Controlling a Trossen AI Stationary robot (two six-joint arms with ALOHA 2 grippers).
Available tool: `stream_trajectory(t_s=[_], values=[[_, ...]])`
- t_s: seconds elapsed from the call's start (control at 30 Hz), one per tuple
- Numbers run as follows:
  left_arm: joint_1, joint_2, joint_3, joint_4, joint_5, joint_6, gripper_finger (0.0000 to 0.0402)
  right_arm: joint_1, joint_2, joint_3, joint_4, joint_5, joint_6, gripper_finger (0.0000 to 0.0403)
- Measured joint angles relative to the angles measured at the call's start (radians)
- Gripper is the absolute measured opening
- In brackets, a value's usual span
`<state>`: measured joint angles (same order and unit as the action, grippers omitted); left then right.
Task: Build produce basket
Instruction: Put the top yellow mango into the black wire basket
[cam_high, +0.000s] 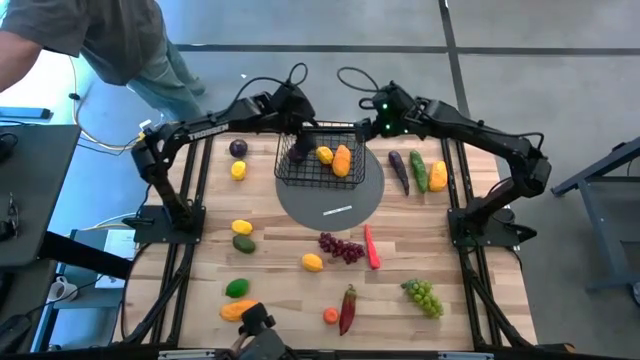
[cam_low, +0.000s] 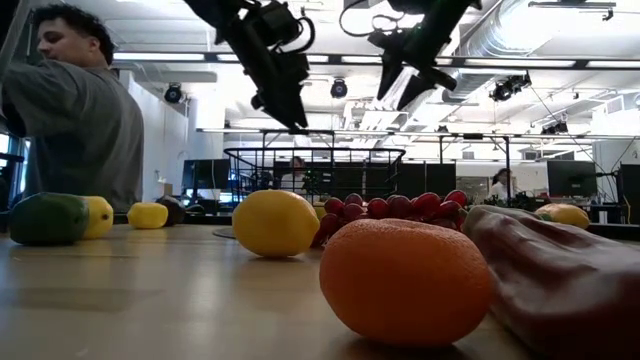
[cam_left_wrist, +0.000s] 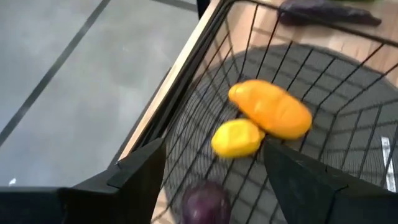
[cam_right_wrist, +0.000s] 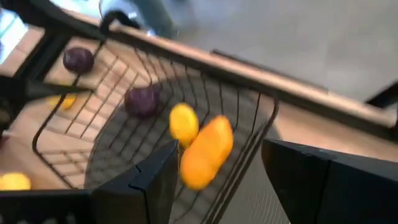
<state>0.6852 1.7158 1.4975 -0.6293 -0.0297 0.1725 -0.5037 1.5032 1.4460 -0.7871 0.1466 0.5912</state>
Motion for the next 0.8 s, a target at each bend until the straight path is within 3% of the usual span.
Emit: stream_trajectory(t_s=[0.3, 0.5, 0.8], values=[[0.023, -0.07, 0.0, -0.135, 0.003, 0.007, 0.0258, 0.1, 0.0, 0.0, -0.192, -0.012, 0.157, 0.0211], [0.017, -0.122, -0.001, -0.2, 0.004, 0.007, 0.0258, 0.173, 0.0, 0.0, -0.225, -0.095, 0.245, 0.0211], [-0.01, -0.177, -0.001, -0.298, 0.055, -0.028, 0.0258, 0.277, 0.0, 0.0, -0.275, -0.114, 0.29, 0.0211]])
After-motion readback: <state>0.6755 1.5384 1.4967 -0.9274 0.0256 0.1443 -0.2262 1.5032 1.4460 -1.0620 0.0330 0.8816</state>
